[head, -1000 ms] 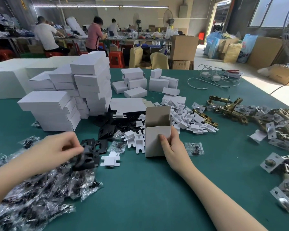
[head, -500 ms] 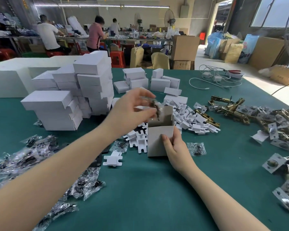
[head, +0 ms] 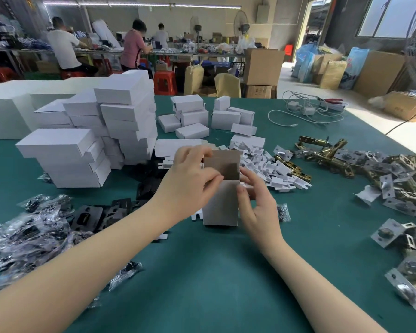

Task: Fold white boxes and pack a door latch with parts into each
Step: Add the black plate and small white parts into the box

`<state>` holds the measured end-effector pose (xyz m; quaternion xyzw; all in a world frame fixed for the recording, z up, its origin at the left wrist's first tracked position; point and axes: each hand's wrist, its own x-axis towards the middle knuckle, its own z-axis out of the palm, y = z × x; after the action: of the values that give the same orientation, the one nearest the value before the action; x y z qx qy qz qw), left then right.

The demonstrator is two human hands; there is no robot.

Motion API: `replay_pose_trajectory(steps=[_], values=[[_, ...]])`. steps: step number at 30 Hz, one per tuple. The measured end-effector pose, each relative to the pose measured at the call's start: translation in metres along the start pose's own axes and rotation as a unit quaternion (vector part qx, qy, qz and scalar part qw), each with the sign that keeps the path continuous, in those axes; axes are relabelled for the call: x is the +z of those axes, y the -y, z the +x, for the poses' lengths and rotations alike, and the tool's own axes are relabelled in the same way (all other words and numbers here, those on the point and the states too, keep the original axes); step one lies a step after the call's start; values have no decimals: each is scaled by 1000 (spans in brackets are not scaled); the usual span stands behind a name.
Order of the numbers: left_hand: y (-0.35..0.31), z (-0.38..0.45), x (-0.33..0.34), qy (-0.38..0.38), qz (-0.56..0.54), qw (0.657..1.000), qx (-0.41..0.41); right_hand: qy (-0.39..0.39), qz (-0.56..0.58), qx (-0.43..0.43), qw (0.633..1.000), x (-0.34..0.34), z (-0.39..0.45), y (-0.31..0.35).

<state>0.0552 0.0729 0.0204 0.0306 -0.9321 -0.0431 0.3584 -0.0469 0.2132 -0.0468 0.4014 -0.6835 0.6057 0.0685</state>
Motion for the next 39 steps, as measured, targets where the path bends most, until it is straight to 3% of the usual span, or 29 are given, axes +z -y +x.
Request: replay_pose_trajectory(steps=[3,6,8,12,15,20,21,24,26,28,34,37,39], values=[[2,-17,10,-23,-183,979,-90,11,4,-30,999,-4,6,4],[-2,-26,12,-51,-371,903,-211,21,-3,-49,999,-5,11,10],[-1,-31,15,-60,-396,890,-218,21,-6,-45,999,-5,14,13],[2,-32,16,-68,-349,921,-160,15,95,34,995,-5,13,20],[3,-31,15,-73,-353,918,-163,28,119,28,992,-6,13,24],[-1,-31,11,-66,-502,829,-236,51,51,-34,997,-16,16,24],[-1,-30,10,-62,-500,834,-223,53,38,-51,997,-17,15,25],[8,-32,8,-25,-404,904,-136,61,5,-93,994,-20,11,23],[15,-35,7,10,-358,928,-102,65,-19,-107,992,-22,9,22],[16,-37,6,32,-362,925,-114,61,-37,-117,991,-22,8,21],[9,-31,10,-7,-471,860,-194,40,-17,-82,996,-15,12,27],[9,-31,9,8,-476,859,-191,60,-42,-119,990,-18,13,21],[11,-33,8,10,-449,877,-168,68,-76,-160,982,-21,11,17]])
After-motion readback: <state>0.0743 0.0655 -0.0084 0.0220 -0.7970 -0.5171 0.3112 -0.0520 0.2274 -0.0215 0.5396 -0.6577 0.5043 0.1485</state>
